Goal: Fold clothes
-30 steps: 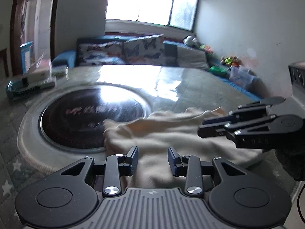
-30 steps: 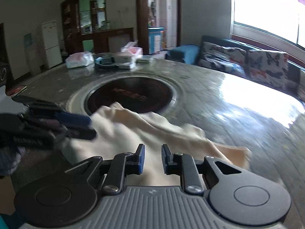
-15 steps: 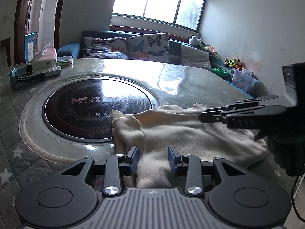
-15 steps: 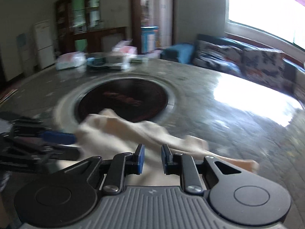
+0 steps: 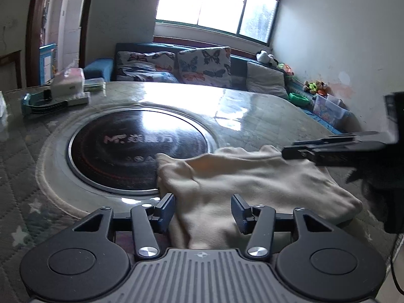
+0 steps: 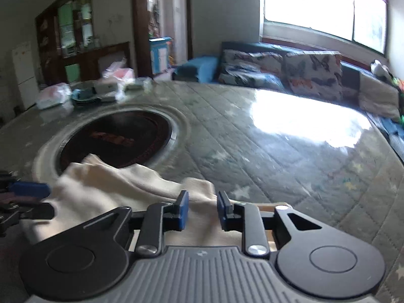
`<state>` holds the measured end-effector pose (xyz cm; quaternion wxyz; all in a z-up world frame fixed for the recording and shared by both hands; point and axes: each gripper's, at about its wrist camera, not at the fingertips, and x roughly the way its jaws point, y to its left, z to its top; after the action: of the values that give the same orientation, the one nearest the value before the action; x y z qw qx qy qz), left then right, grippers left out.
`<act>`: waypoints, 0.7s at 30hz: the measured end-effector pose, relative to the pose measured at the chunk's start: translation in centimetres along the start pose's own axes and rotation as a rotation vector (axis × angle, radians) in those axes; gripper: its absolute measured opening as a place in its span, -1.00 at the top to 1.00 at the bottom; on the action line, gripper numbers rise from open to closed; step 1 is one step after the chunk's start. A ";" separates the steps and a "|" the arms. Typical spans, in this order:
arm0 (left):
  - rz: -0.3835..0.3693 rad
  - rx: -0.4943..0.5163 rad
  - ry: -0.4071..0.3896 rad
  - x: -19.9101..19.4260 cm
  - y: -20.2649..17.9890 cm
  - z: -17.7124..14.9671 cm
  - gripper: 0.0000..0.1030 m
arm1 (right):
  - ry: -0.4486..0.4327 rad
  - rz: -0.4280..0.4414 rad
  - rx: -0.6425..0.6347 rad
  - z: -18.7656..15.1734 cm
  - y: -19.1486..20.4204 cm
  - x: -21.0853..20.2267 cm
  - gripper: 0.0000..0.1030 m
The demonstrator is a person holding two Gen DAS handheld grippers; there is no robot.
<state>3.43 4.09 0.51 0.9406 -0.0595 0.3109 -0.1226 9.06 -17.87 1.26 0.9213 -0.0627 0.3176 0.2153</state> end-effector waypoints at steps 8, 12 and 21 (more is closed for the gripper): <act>0.069 -0.040 0.031 0.0 2.1 -0.5 -0.05 | -0.005 0.145 -0.238 0.1 6.8 -2.8 0.14; 0.097 -0.060 0.044 -0.4 3.0 -0.6 -0.06 | 0.007 0.208 -0.356 -0.4 10.5 -3.2 0.13; 0.054 -0.242 0.033 -2.2 5.3 0.8 -0.30 | 0.029 0.272 -0.592 -2.2 17.0 -1.7 0.13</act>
<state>3.23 9.82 1.44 0.9243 -0.1622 0.3404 -0.0597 -0.82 -3.73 0.94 0.8214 -0.2878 0.2596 0.4185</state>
